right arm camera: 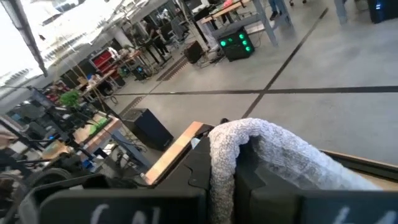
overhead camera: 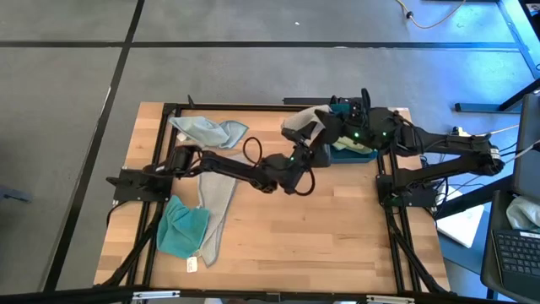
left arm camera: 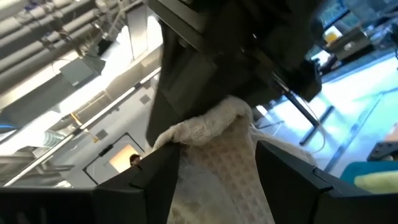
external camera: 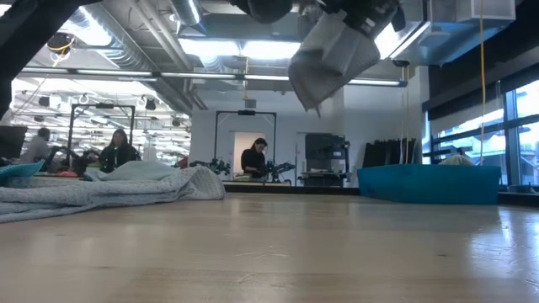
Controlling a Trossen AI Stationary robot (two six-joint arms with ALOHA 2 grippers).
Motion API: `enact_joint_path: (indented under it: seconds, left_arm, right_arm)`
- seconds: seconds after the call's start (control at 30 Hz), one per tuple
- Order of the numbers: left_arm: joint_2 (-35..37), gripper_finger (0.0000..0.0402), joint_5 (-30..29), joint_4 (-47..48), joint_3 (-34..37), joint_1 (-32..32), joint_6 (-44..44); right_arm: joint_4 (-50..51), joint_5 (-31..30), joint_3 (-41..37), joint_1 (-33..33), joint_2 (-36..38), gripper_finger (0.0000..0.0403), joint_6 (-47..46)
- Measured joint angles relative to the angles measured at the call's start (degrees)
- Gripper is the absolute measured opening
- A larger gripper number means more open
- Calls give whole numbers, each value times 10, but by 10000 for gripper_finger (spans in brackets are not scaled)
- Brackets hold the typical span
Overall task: Fold microfiber towels
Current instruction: Put the top grey microfiber cloth into the blue bin
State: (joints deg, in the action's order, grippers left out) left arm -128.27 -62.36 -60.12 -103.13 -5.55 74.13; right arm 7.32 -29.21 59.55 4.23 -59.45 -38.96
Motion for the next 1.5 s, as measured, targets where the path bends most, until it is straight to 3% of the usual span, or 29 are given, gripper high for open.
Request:
enact_joint_path:
  seconds: [0.27,0.43,0.67,0.87,1.07,1.17,1.27,1.4,1.5]
  left_arm:
    - [0,206,-31,-28,0,-30,42]
    - [0,206,-79,-60,0,-53,132]
    - [3,206,-93,-39,0,-87,127]
    - [3,206,-117,50,24,-91,70]
    - [2,206,-113,57,52,-113,-24]
    - [2,206,-64,120,61,-133,-157]
    - [2,206,31,230,62,-146,-338]
    - [2,206,233,360,62,-136,-554]
    - [2,206,366,389,62,-121,-620]
  right_arm:
    - [0,-14,0,-46,0,25,32]
    - [37,-12,0,-63,11,25,75]
    - [56,-36,-1,-66,31,25,208]
    - [50,79,6,-59,49,25,275]
    - [198,175,1,-58,52,25,249]
    - [270,239,-1,-58,52,25,254]
    - [355,309,-1,-67,52,25,271]
    - [510,376,-1,-90,52,25,266]
    - [600,428,-2,-123,52,25,231]
